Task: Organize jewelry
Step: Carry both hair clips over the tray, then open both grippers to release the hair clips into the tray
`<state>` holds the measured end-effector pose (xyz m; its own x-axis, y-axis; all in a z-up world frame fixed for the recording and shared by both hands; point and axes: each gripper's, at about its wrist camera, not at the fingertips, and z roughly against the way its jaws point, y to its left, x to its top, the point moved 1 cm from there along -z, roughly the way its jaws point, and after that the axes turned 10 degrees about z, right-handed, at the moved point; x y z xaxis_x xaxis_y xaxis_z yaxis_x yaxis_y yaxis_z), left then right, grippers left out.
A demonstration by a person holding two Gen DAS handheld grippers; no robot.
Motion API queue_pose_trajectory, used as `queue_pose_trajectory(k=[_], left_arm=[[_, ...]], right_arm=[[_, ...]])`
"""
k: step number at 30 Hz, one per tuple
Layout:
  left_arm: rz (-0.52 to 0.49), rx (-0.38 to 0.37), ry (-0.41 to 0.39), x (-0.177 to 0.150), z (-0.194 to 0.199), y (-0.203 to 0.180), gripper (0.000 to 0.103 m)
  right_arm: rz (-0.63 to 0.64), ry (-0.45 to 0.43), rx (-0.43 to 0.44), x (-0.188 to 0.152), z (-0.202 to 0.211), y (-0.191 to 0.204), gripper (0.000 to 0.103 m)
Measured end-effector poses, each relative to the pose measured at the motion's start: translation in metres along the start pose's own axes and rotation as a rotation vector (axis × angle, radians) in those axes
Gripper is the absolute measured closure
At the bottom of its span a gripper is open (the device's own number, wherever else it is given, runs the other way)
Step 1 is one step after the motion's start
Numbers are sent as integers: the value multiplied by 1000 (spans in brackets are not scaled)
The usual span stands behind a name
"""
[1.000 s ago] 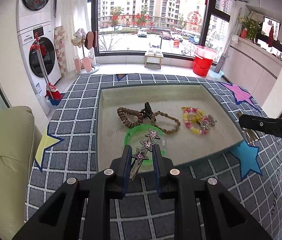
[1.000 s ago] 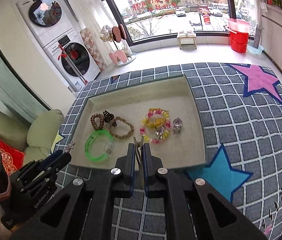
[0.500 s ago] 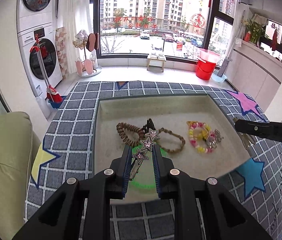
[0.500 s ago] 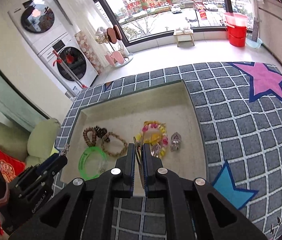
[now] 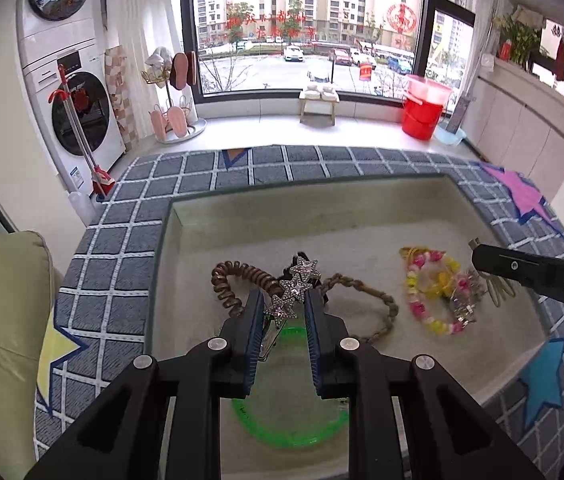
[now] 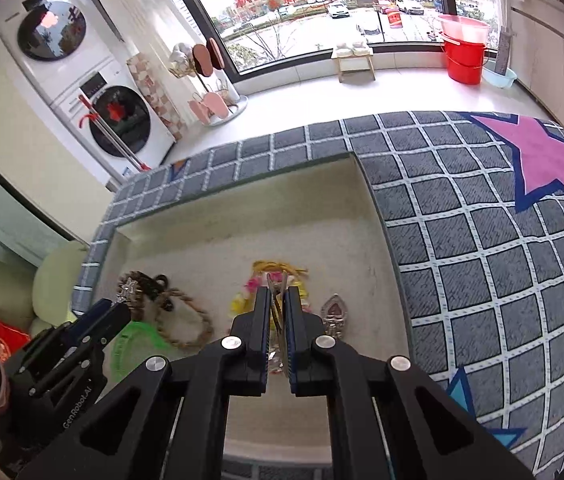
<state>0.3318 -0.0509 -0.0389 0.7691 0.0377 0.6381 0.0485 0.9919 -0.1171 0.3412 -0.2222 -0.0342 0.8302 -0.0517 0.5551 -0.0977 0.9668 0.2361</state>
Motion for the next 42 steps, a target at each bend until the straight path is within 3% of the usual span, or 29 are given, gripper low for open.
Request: queue_pose_trajectory(k=[18,19,22,23,42], left_arm=[[-31,13,24,-8,-8,-5,68],[-26,12,20,-7,-6,-5,68],[-12,6,3,-5,0,-3,68],[-8,3,0,-5,2,-3,68],[-52,37,-44,-5,17,-7,67]], right_arm=[[16,29,-27,-10,-16,-5,93],[12,29,-23,-11,-15,-5,89],[-7,24,6,-13,-12,-5,60],[-11,14,21,-14,-10,-4,59],[-48,-29,45,-15,20,-2,57]])
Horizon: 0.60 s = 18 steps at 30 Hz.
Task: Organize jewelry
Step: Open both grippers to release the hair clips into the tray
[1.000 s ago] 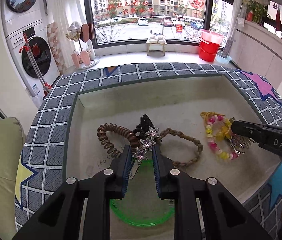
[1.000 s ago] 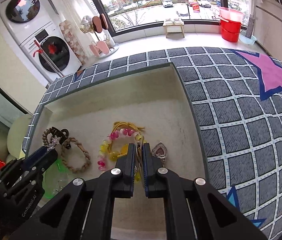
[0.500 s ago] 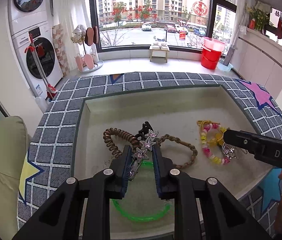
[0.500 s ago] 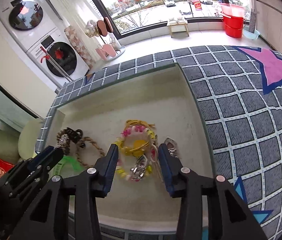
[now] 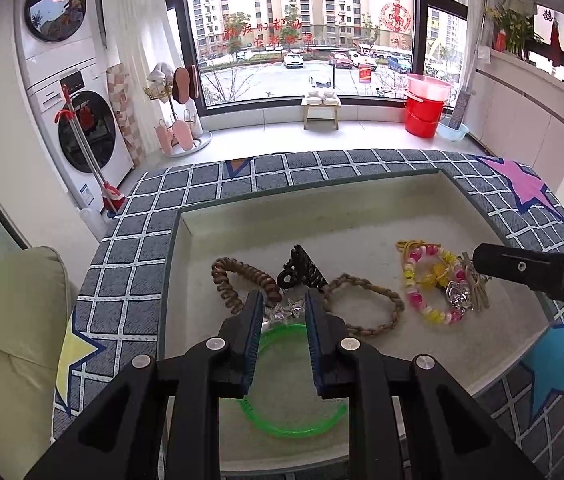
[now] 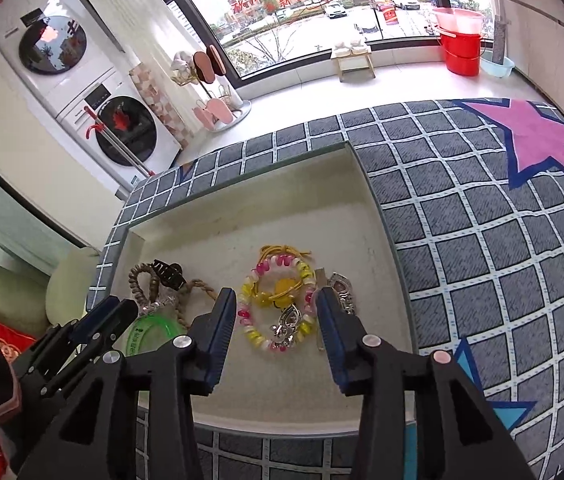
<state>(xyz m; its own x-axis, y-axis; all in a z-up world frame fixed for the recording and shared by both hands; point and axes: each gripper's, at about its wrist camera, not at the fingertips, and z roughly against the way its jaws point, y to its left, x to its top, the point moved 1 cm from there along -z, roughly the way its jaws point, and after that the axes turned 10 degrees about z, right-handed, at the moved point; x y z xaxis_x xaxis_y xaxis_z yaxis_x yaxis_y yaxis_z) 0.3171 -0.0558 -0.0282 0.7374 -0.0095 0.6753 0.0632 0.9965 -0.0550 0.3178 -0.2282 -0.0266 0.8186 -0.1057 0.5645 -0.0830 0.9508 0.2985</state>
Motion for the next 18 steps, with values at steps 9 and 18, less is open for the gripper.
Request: queue_pose_trajectory(k=[9,18], left_arm=[[35,10,-43,5,13,9,0],[55,29,-25,-2,18,13,0]], right_arm=[[47,15,-39,-2,1,6,57],[95,-22,-100,-4,8,16,19]])
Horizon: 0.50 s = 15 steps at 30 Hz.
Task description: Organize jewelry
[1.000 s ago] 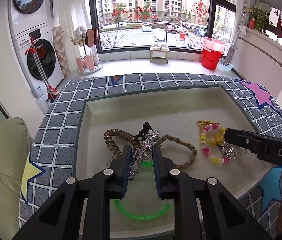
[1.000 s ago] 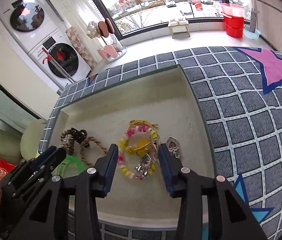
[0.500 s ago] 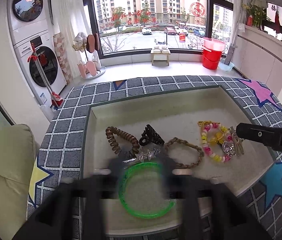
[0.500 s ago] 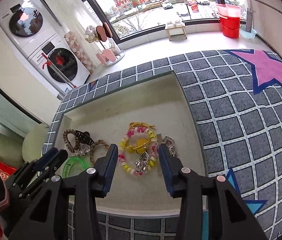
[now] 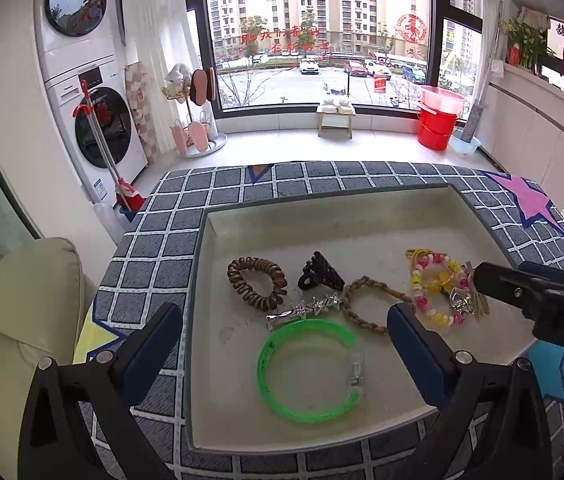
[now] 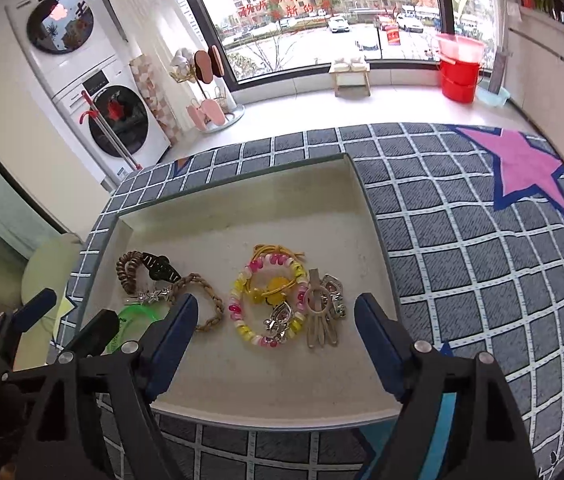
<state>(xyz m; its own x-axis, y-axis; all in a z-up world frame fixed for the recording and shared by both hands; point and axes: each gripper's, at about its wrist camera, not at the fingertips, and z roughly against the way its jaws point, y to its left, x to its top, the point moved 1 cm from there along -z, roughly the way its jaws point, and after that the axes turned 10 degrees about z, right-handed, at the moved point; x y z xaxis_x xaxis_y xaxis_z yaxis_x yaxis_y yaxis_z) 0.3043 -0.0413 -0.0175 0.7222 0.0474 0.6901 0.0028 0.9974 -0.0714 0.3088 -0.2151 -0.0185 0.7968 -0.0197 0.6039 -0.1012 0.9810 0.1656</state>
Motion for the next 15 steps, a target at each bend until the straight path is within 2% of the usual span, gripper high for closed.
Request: queue_pose_trajectory(k=[2,6,15], left_arm=[[6,-1,-1,-1,3,2,0],[6,0,0,-5,8,3,0],[8,1,0,-22,30,7,0]], right_arm=[[9,-19,-23,-2,3,1,1],[22,-71,-55,-6,15,3,0],[28,-30,-57,-29,24,7,0]])
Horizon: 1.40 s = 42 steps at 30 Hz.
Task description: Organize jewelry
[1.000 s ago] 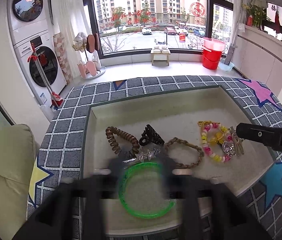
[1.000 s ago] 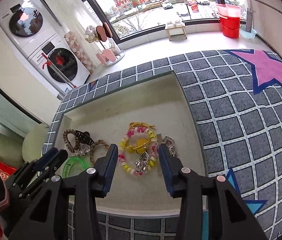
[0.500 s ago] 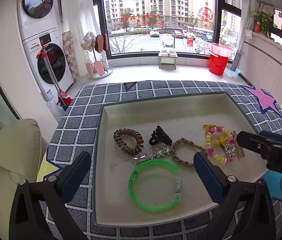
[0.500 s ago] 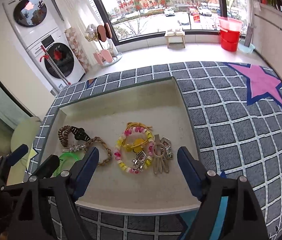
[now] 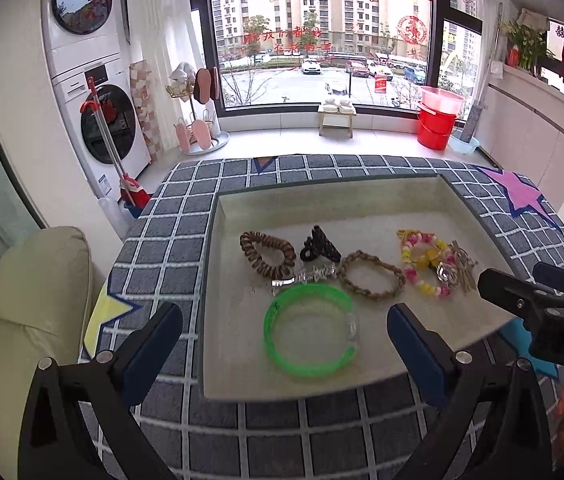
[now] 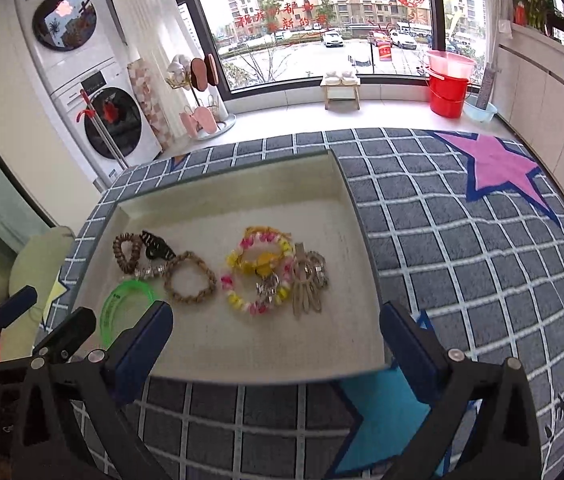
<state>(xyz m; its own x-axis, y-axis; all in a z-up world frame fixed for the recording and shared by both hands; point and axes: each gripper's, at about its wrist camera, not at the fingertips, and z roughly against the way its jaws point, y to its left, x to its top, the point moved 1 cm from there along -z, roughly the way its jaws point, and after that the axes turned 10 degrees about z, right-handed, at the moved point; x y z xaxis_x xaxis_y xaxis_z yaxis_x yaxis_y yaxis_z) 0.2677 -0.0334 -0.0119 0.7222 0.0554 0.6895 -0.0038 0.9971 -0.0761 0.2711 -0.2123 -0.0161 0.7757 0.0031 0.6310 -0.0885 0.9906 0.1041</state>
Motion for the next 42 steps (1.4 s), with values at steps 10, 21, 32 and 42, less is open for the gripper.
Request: queue_pose_trajectory(k=[10,21,32,42], left_arm=[[19,7,-4,-37,28,7,0],[44,29,-40,-69,63,13,0],[42,42,-100,-98,97,13,0],[75,43,-79,-118,110,21,0]], right_arm=[[56,-20,-47,-34,24,11,0],[63,-90,-80,-66,63,22,0],[106,-162,-134,-97,102,39,0],[114,-177,-144,-116,117,47,0]])
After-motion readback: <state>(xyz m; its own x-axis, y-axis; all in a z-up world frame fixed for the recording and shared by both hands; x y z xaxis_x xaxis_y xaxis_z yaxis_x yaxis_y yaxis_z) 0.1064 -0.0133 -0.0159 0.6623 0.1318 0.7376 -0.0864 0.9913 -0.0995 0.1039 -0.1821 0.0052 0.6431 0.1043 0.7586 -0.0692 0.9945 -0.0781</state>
